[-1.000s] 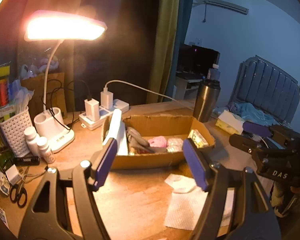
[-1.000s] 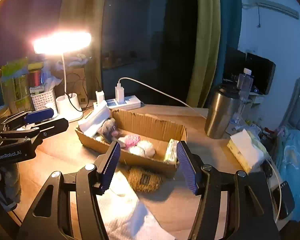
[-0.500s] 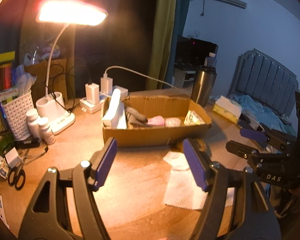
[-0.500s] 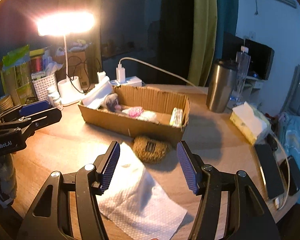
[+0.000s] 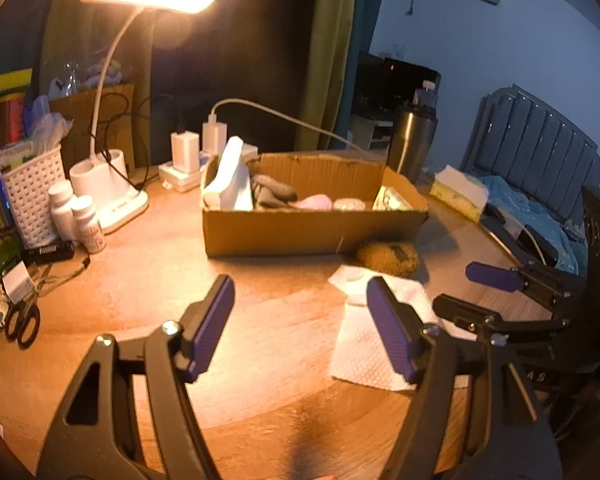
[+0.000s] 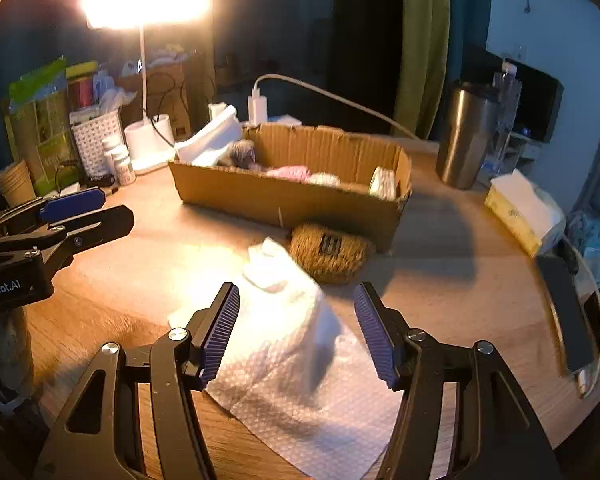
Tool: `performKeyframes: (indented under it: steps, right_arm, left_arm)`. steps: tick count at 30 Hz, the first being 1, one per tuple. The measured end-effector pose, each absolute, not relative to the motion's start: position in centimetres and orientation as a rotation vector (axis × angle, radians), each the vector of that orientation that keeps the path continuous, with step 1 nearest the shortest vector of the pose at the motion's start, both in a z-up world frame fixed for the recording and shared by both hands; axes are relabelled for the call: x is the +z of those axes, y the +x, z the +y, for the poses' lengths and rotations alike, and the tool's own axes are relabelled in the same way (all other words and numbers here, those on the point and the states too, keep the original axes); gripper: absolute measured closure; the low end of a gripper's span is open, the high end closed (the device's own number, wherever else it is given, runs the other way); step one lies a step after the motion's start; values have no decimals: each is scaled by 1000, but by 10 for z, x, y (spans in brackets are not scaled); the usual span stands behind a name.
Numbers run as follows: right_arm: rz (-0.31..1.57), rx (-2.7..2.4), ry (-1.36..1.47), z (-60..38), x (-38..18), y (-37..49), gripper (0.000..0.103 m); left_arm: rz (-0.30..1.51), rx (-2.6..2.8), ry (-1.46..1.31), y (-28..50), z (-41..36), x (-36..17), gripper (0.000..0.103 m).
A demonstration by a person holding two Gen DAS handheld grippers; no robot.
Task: Organize soft objects
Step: 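Withdraw both tools from the box and move the right tool to the white paper sheet, then grasp the white paper sheet with the right gripper and lift it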
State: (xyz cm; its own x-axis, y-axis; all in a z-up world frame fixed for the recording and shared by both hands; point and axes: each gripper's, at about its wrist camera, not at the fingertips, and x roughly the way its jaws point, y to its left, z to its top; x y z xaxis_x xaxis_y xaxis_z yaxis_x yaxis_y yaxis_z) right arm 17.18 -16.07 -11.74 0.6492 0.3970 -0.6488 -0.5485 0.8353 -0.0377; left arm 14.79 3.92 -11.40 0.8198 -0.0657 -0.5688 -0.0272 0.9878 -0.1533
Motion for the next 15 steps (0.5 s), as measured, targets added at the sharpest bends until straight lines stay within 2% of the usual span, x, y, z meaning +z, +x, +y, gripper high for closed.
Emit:
performKeyframes:
  steps: [8, 10, 15]
  right_arm:
    - [741, 588, -233, -156, -139, 174, 38]
    - [753, 600, -232, -154, -143, 176, 26]
    - [784, 618, -235, -150, -153, 178, 26]
  left_arm:
    - [669, -11, -148, 150, 34, -133, 33]
    - [683, -9, -143, 151, 33, -137, 33]
    - [711, 9, -137, 152, 33, -143, 33]
